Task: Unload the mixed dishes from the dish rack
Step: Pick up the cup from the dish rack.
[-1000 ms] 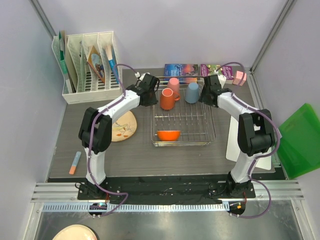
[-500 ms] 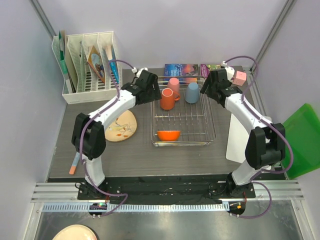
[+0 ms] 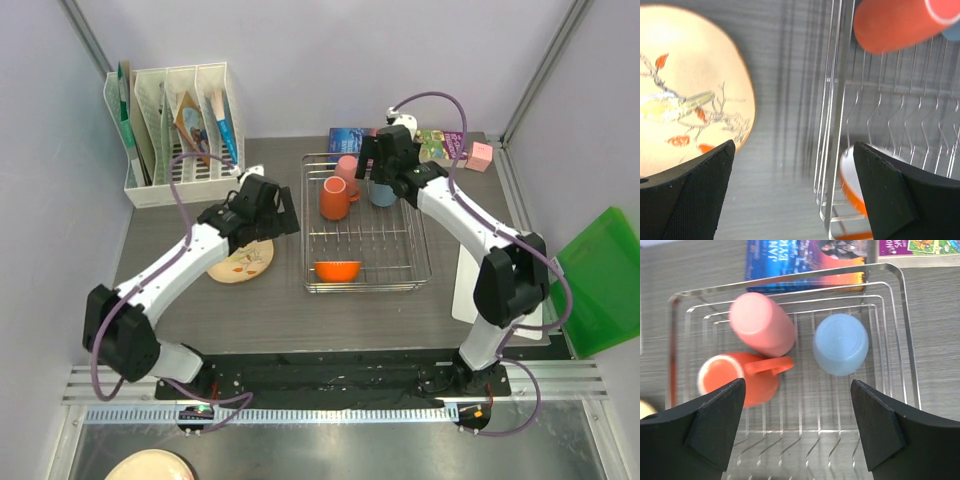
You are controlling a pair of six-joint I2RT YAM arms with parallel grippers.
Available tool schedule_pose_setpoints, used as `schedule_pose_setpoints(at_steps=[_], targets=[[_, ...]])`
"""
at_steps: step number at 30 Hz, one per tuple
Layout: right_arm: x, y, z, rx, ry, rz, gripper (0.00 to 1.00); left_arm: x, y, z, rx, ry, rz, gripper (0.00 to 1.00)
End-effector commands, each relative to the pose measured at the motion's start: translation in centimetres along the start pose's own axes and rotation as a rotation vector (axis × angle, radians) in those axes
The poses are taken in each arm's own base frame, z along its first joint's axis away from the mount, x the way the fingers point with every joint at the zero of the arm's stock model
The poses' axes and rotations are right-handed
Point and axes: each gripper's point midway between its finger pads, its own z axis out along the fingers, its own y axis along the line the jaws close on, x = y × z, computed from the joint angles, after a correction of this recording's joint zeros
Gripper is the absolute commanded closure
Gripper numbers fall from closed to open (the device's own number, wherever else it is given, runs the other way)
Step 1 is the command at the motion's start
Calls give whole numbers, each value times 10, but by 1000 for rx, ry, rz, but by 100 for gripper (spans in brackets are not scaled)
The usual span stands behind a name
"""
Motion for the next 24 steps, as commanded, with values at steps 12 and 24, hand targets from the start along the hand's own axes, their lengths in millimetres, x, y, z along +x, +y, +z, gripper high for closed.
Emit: schedule_pose_setpoints(at_steps=[12,24], targets=[[-14,-16,53,137,-59,-97,3,19,45,-84,116,-176,-74,0],[28,-38,97,212,40,-107,6,33,52,-74,95,-139,-63,0]])
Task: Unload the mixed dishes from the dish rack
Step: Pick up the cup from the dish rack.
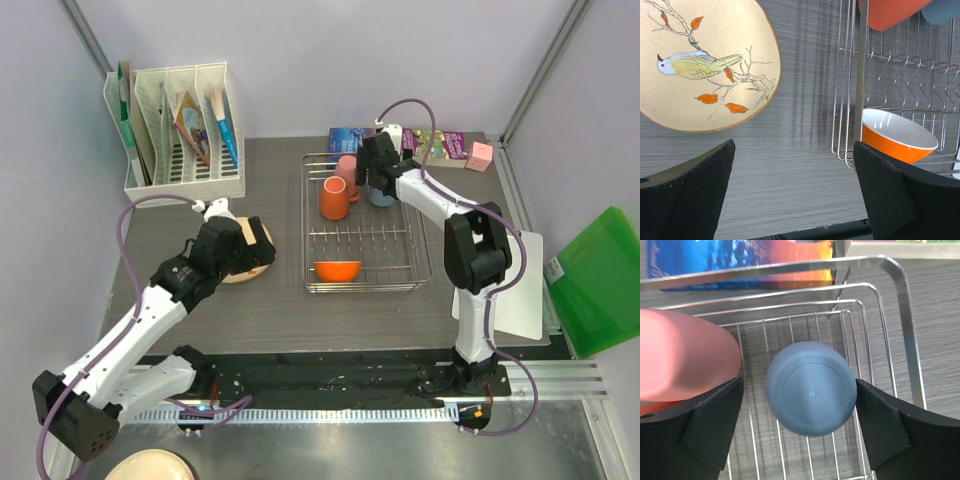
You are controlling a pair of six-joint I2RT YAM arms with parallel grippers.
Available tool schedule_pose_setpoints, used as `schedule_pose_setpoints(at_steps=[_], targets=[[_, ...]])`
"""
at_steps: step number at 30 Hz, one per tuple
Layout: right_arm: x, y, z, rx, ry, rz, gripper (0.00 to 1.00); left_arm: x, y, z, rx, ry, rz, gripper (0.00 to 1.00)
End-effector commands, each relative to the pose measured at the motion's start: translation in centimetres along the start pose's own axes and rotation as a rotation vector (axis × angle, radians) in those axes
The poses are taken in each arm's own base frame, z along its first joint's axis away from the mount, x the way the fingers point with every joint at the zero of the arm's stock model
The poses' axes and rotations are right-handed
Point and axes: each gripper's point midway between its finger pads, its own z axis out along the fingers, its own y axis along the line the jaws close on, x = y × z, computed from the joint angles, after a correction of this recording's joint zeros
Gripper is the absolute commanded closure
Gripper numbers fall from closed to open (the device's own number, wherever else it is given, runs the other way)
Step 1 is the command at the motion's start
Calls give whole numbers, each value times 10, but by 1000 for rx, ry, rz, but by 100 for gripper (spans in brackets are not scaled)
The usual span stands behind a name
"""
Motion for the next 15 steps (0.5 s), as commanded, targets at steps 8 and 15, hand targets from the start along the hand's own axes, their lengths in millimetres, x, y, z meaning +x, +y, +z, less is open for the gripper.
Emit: schedule_pose_setpoints(at_steps=[8,15], targets=[[-18,-6,-3,-6,-35,63,48,-7,-4,3,4,-23,1,0],[-48,-10,-39,-45,-103,121,71,-7,-1,3,-9,-26,1,0]])
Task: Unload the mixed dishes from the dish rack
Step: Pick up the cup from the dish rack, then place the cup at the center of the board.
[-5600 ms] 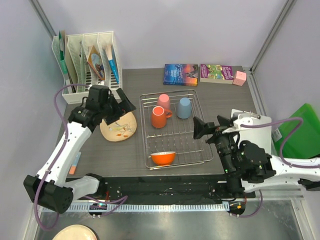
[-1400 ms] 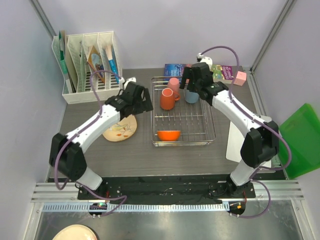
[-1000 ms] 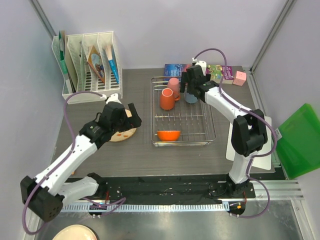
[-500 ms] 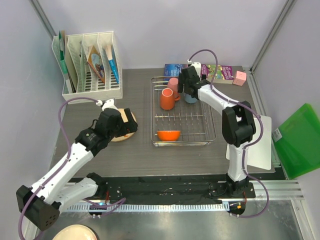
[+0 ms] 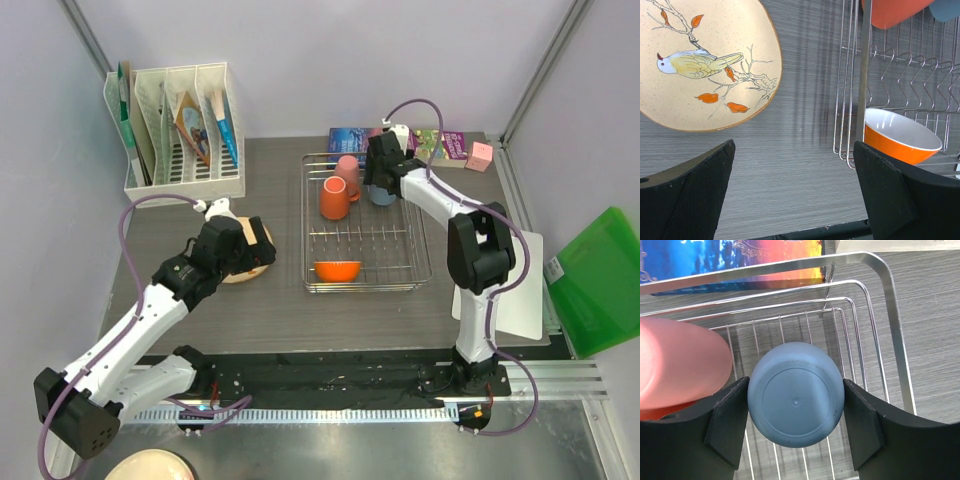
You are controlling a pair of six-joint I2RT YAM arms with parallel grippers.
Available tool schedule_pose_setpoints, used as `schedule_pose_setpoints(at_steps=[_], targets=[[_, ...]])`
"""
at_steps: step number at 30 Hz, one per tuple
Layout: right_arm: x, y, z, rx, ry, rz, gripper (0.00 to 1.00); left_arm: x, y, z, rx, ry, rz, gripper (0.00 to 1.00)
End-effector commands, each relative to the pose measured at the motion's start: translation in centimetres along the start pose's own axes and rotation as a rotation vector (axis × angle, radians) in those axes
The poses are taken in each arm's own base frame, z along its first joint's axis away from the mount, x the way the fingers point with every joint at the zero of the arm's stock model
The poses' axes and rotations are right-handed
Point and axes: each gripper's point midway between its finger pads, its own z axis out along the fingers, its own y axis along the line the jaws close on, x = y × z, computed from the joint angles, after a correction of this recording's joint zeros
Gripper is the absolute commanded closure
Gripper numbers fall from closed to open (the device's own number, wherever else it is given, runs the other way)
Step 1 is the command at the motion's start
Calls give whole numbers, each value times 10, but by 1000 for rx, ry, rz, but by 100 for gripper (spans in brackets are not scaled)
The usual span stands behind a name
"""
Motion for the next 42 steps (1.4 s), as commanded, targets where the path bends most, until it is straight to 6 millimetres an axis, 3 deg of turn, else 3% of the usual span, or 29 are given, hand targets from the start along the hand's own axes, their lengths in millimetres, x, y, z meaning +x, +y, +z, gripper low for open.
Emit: schedule_pose_setpoints(at_steps=[1,4,8,10,11,13,14,16,19,20,22,23,24,26,33,42], targets=[[-67,-2,-65,-78,-159,112,72,-10,-2,-1,-1,-38,-5,0],[-81,6,-98,-139,-202,152,72,-13,-1,-1,-9,-50,-11,0],[-104,15,-170,-319,-313,251,72,-22,-4,-1,-14,-70,-17,0],[-103,25,-194,-429,-313,318,72,-27,-8,-1,-10,-79,-21,0],[-106,24,-215,-489,-347,347,72,-30,-10,-2,-5,-90,-25,0],[-100,37,-240,-621,-346,360,75,-36,-15,-3,14,-107,-38,0],[-91,42,-243,-674,-341,390,76,-40,-24,-3,54,-119,-46,0],[-89,48,-275,-817,-359,410,90,-45,-35,-6,112,-134,-57,0],[-74,52,-296,-950,-367,460,99,-49,-68,-12,294,-143,-77,0],[-68,54,-299,-990,-373,465,99,-59,-86,-17,385,-180,-91,0],[-63,57,-311,-1061,-361,484,99,-52,-110,-25,534,-143,-94,0],[-59,59,-312,-1089,-365,495,99,-63,-125,-32,618,-186,-106,0],[-57,58,-314,-1102,-365,505,99,-58,-135,-35,680,-153,-123,1],[-49,56,-311,-1097,-369,517,99,-68,-152,-44,776,-186,-135,4],[-37,57,-307,-1137,-361,562,99,-66,-181,-35,907,-116,-178,23],[-32,69,-305,-1212,-322,599,99,-73,-189,-35,988,-160,-233,29]])
